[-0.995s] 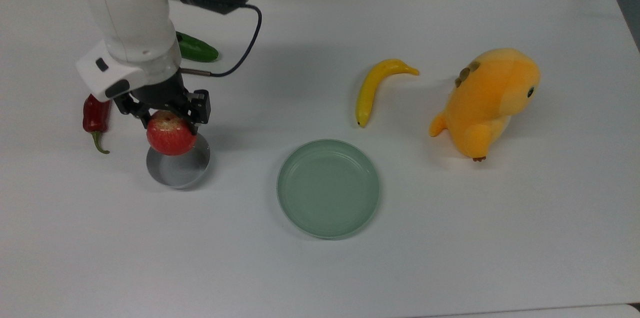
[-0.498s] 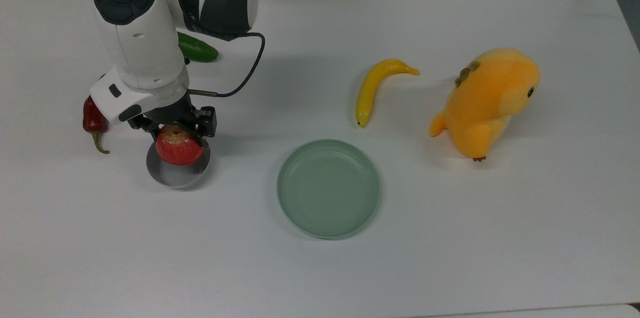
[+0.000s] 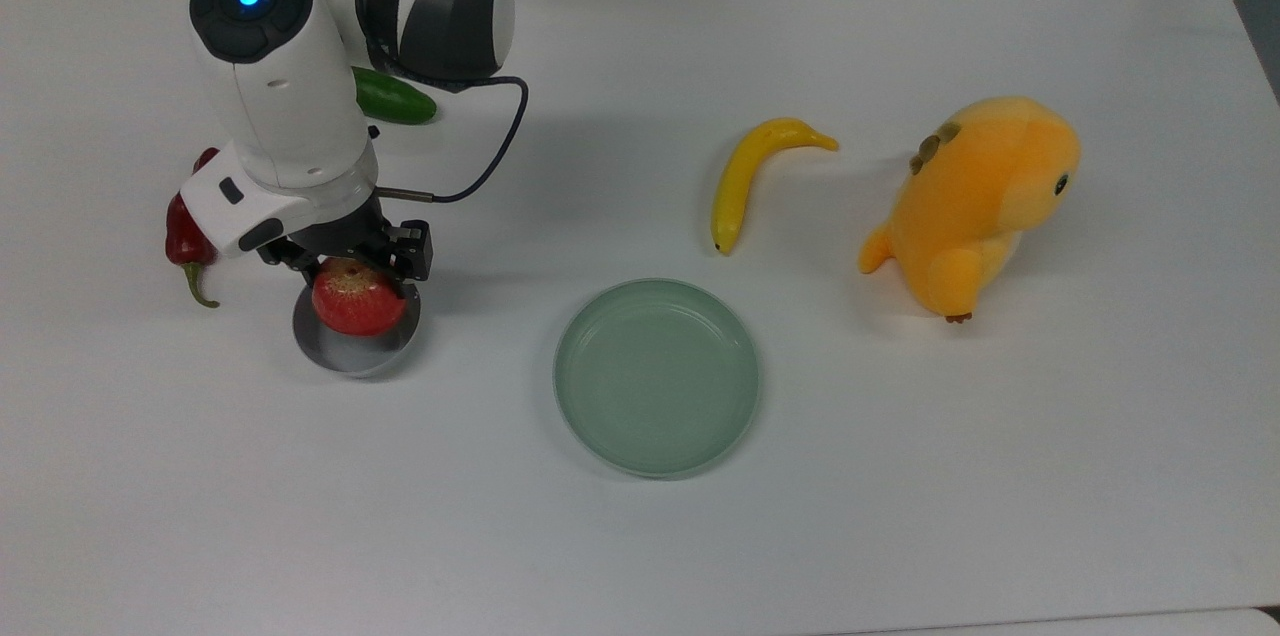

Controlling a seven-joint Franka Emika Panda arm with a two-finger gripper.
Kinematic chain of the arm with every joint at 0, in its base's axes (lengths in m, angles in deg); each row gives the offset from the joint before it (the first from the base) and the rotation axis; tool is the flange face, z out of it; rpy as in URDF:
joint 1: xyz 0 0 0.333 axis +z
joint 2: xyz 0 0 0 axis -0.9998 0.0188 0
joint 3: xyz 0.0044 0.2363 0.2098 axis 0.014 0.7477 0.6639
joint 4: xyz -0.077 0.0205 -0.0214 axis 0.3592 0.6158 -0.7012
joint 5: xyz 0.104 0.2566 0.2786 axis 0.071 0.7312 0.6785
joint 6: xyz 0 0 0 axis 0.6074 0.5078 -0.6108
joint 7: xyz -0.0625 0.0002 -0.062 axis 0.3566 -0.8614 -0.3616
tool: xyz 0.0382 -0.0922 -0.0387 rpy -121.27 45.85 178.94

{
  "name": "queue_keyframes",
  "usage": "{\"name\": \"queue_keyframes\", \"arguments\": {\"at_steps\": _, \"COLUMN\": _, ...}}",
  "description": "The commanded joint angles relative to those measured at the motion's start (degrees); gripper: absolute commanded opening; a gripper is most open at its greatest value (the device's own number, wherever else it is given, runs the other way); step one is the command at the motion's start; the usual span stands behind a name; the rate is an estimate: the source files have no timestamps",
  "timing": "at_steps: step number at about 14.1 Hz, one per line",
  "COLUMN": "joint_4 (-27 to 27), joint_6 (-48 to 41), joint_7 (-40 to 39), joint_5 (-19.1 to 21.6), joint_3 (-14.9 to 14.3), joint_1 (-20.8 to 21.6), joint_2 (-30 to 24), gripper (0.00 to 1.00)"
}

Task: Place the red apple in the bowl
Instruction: 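Lower the apple into the grey bowl and open the gripper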

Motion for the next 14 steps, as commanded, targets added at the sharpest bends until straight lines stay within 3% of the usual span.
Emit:
{"name": "queue_keyframes", "arguments": {"at_steps": 1, "joint_4": 0.66, "joint_6": 1.63, "joint_7": -1.68, "joint_5": 1.18, "joint_3": -0.80, "joint_1": -0.30, "joint_2": 0.95, "gripper": 0.00}}
{"name": "queue_keyframes", "arguments": {"at_steps": 8, "joint_4": -0.48, "joint_6": 4.97, "joint_7": -1.60, "joint_5": 1.26, "joint_3": -0.80, "joint_1": -1.09, "joint_2": 2.71, "gripper": 0.00}}
{"name": "queue_keyframes", "arguments": {"at_steps": 9, "joint_4": -0.74, "joint_6": 4.98, "joint_7": -1.60, "joint_5": 1.26, "joint_3": -0.71, "joint_1": -1.00, "joint_2": 2.71, "gripper": 0.10}}
{"name": "queue_keyframes", "arguments": {"at_steps": 10, "joint_4": -0.75, "joint_6": 4.98, "joint_7": -1.51, "joint_5": 1.26, "joint_3": -0.71, "joint_1": -1.09, "joint_2": 2.71, "gripper": 0.32}}
{"name": "queue_keyframes", "arguments": {"at_steps": 11, "joint_4": -0.75, "joint_6": 4.98, "joint_7": -1.51, "joint_5": 1.96, "joint_3": -0.71, "joint_1": -1.18, "joint_2": 2.62, "gripper": 0.46}}
{"name": "queue_keyframes", "arguments": {"at_steps": 12, "joint_4": -0.83, "joint_6": 4.89, "joint_7": -1.51, "joint_5": 2.49, "joint_3": -0.71, "joint_1": -1.18, "joint_2": 2.53, "gripper": 0.66}}
{"name": "queue_keyframes", "arguments": {"at_steps": 13, "joint_4": -1.01, "joint_6": 4.89, "joint_7": -1.60, "joint_5": 2.41, "joint_3": -0.80, "joint_1": -1.09, "joint_2": 2.44, "gripper": 1.00}}
{"name": "queue_keyframes", "arguments": {"at_steps": 14, "joint_4": -1.62, "joint_6": 4.89, "joint_7": -1.68, "joint_5": 2.23, "joint_3": -0.71, "joint_1": -0.92, "joint_2": 2.27, "gripper": 1.00}}
